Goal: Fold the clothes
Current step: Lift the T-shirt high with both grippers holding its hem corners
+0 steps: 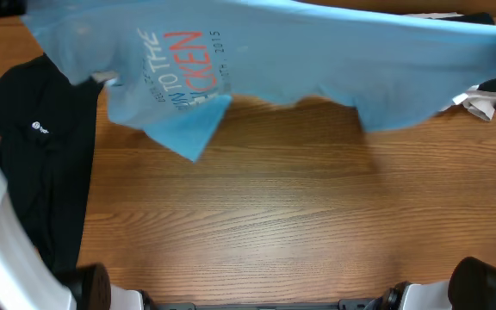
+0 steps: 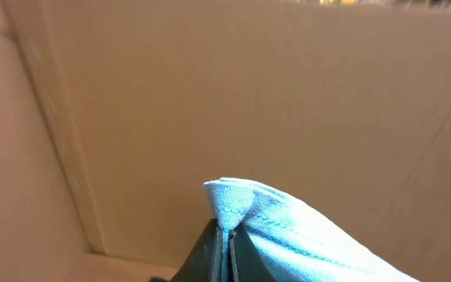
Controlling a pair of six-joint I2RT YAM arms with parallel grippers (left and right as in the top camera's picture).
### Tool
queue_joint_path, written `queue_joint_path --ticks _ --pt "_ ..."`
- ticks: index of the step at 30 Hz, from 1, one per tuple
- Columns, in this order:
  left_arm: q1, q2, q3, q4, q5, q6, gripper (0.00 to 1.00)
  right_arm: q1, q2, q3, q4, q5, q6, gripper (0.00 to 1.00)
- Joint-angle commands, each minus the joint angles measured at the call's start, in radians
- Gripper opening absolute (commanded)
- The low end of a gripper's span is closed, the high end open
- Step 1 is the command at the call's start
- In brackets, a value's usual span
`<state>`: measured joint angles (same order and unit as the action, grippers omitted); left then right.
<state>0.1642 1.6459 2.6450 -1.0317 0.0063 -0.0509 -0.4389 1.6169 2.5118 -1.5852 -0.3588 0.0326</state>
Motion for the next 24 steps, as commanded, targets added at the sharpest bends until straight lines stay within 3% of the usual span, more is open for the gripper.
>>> queue_joint_path --ticks 1,8,14,24 --pt "0.02 -0.103 0.008 0.013 -0.07 0.03 0.04 -0.045 -0.044 0.116 -0.041 0.024 -0.006 0.04" --pt "0.02 -0.2 0.008 0.01 -0.22 0.074 0.04 -0.056 -0.152 0.2 -0.076 0.025 -0.006 0.04" --pt "0.02 -0.221 0.008 0.008 -0.246 0.082 0.04 -0.056 -0.212 0.2 -0.046 0.024 -0.006 0.04" --pt "0.02 -0.073 0.008 0.027 -0.187 0.081 0.04 -0.028 -0.044 0.198 0.005 -0.054 -0.04 0.04"
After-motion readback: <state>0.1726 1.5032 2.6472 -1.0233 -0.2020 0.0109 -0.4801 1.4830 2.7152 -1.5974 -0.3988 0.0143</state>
